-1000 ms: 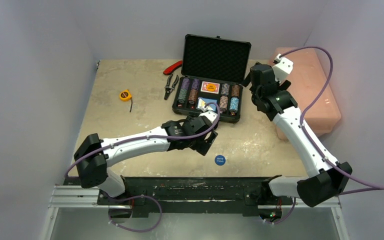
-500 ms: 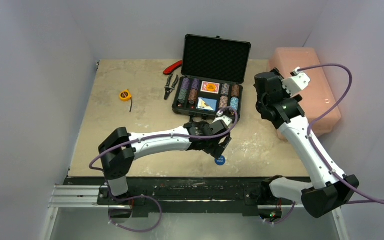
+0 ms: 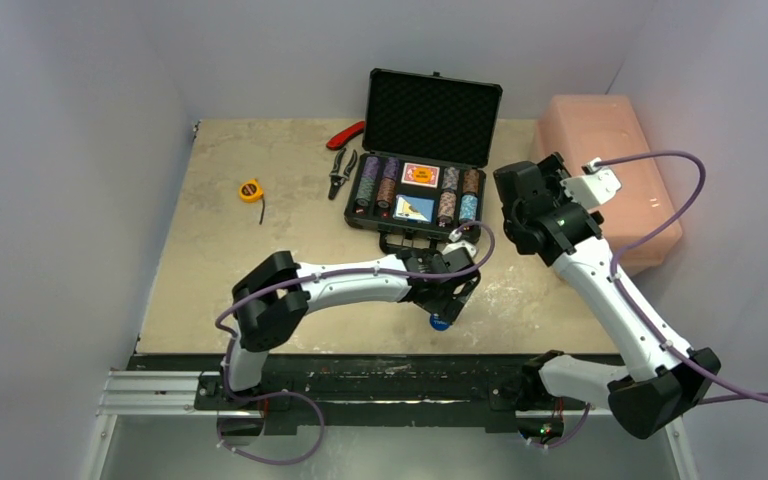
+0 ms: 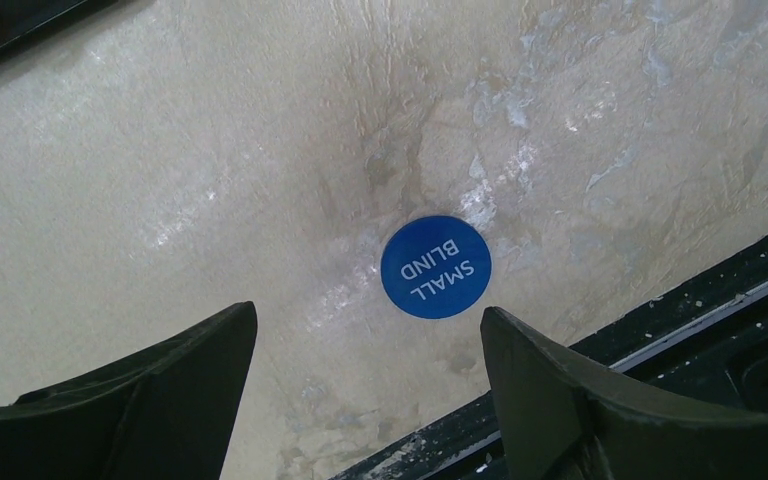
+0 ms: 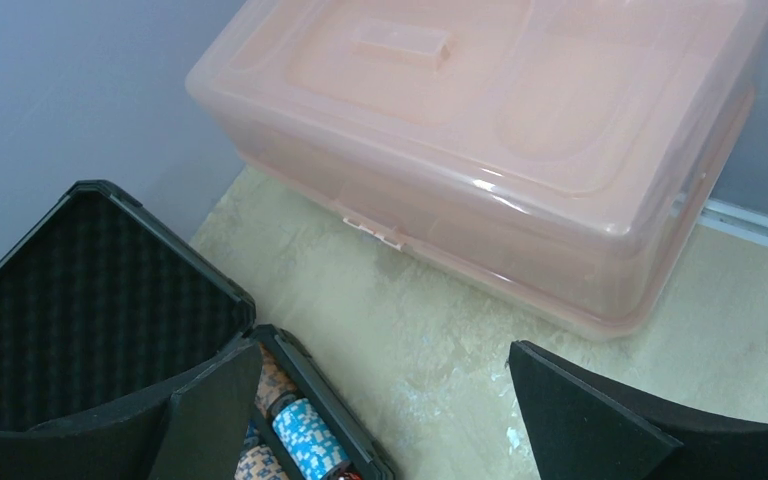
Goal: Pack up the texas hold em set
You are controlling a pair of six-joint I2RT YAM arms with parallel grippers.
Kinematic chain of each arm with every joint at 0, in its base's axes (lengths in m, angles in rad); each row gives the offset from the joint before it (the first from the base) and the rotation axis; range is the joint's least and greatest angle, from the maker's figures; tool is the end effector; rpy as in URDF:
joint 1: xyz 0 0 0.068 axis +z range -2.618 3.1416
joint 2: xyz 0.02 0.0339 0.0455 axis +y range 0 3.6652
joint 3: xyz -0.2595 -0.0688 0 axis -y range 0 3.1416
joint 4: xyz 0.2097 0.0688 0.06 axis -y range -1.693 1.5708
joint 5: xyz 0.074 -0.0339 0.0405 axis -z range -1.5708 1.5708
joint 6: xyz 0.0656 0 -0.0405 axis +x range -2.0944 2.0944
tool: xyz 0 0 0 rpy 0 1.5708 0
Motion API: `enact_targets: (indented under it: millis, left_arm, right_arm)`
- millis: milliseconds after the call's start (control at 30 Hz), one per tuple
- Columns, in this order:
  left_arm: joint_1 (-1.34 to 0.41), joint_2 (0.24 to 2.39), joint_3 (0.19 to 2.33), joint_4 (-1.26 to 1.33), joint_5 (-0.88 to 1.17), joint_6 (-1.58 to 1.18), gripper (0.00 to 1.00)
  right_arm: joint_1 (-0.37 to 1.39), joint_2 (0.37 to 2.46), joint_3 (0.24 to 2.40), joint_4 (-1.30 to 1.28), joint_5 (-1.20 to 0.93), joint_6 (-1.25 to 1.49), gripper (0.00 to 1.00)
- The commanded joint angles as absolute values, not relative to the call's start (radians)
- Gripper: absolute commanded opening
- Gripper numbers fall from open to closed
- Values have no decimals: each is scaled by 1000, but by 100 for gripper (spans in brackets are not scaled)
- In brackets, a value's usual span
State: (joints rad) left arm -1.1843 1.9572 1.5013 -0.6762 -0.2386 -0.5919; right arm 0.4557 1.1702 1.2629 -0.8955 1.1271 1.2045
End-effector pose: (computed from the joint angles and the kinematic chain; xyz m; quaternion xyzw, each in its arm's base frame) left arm 0.1617 -0.3563 0.1907 0.2581 0.9345 -0.0943 0.2264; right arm 0.1994 0.0317 0.3581 0.4729 0.6563 -0.1005 0.5792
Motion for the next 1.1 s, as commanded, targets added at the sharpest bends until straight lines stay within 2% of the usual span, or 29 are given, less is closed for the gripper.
enact_targets:
  millis: [0, 333, 800, 1067]
  left_arm:
    - [-1190, 1979, 1560, -683, -222, -630, 82]
    - [-1194, 2052, 1600, -706, -177, -665, 79]
    - [-1232, 2126, 1665, -740, -198, -652, 74]
    - [-1235, 2154, 1687, -748, -210, -650, 71]
  right_arm:
    - [484, 1156, 1246, -921, 1227, 1276, 99]
    - [506, 1161, 1230, -904, 1255, 1271, 99]
    - [508, 1170, 1250, -1052, 1320, 1481, 99]
    - [508, 1169, 1247, -1062, 1321, 1493, 99]
